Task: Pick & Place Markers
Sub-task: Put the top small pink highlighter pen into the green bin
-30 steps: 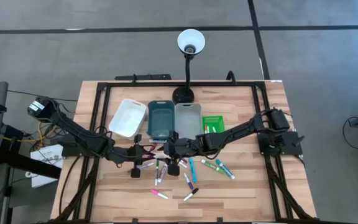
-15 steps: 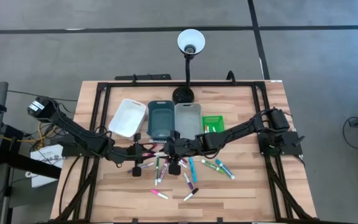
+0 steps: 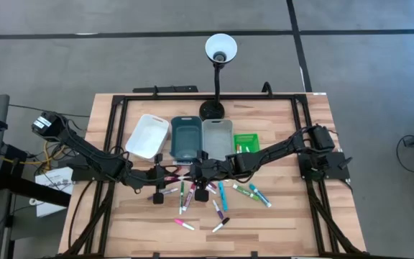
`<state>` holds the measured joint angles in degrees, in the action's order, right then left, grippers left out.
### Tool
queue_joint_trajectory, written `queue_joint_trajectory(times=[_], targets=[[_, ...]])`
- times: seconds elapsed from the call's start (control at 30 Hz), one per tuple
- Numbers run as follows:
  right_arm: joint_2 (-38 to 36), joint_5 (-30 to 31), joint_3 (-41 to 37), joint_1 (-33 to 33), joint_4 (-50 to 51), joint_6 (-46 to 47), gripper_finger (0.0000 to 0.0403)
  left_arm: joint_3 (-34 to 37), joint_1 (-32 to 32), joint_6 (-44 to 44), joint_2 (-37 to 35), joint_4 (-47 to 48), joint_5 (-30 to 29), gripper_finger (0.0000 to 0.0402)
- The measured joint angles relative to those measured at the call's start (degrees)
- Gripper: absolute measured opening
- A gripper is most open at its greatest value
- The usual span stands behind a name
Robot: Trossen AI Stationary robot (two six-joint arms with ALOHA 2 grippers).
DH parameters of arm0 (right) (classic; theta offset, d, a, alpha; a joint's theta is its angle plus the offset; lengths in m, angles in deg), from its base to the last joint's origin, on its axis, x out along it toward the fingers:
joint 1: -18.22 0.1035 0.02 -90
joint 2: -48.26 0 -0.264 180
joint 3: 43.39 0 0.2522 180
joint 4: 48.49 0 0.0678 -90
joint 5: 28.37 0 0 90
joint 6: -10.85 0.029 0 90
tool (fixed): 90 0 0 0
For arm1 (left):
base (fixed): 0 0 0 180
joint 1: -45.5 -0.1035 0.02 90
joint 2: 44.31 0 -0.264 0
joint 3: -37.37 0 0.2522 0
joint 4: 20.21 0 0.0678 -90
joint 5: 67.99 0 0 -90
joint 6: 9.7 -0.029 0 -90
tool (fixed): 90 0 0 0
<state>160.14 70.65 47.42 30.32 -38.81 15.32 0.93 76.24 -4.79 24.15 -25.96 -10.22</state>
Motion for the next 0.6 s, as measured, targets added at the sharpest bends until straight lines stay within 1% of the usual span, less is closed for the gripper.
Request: queue_joint_trajectory(times=[0.17, 0.3, 0.6], targets=[[0.0, -0.1, 0.0, -0.1, -0.2, 0.0, 0.0041, 0.0, 0.0, -0.1, 0.0, 0.0, 0.0, 0.0063], [0.0, -0.1, 0.0, -0.1, -0.2, 0.0, 0.0024, 0.0, 0.0, -0.2, 0.0, 0.0, 0.2, 0.0072], [0.0, 0.2, 0.0, -0.1, -0.3, 0.1, 0.0023, 0.0, 0.0, -0.2, 0.0, -0.2, -0.2, 0.0076]])
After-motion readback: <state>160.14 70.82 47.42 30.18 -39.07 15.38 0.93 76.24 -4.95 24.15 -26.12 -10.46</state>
